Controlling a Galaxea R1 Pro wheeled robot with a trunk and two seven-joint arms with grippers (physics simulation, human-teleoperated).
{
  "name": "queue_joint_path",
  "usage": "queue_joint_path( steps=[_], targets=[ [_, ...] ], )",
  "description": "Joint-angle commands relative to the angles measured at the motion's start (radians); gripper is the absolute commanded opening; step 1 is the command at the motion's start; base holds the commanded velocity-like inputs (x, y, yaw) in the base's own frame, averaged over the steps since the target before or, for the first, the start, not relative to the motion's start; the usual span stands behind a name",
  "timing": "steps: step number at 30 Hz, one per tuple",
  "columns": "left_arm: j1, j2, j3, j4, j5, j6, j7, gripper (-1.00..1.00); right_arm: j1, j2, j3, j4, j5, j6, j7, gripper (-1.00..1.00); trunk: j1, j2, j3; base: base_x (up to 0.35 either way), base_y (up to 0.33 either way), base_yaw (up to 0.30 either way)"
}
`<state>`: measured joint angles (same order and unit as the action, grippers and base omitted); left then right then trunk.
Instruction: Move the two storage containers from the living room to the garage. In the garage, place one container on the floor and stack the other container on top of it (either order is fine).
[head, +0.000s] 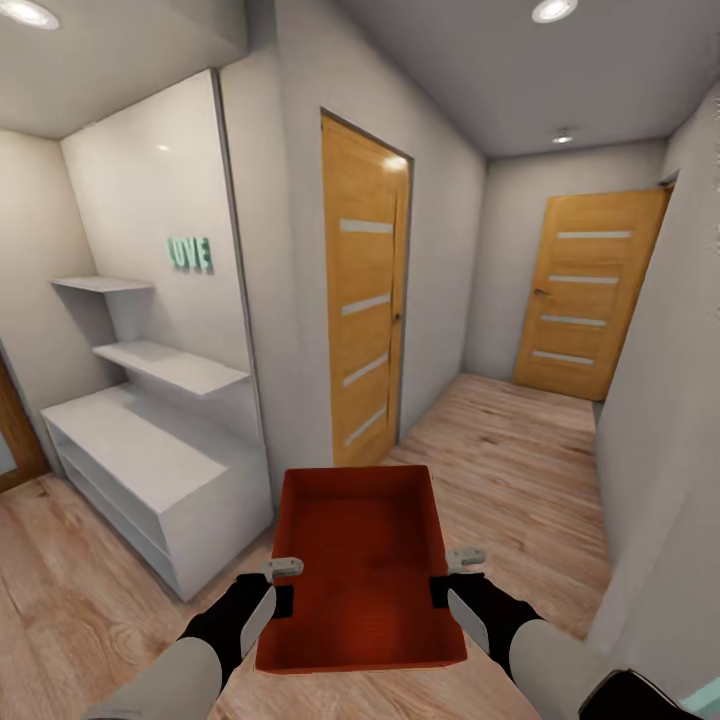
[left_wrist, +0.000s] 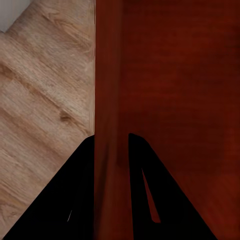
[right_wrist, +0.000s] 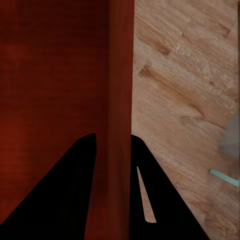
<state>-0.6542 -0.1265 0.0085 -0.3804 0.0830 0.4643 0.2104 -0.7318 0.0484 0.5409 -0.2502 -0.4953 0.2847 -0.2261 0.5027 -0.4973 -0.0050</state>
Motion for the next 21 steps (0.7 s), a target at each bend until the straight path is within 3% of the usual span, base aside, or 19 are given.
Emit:
queue_joint_path(
  steps=[1,21],
  targets=[
    [0.001,0.034,-0.007,0.020,-0.011,0.008,0.011,-1.00,-0.001,-0.001,0.008,-0.004,0.006,-0.022,-0.007,-1.00,0.001,-0.001,0.000,0.322,0.000,-0.187],
    [0.001,0.035,-0.007,0.020,-0.011,0.008,0.011,-1.00,-0.001,-0.001,0.008,-0.004,0.006,-0.022,-0.007,-1.00,0.001,-0.001,0.011,0.323,0.000,-0.225]
  ],
)
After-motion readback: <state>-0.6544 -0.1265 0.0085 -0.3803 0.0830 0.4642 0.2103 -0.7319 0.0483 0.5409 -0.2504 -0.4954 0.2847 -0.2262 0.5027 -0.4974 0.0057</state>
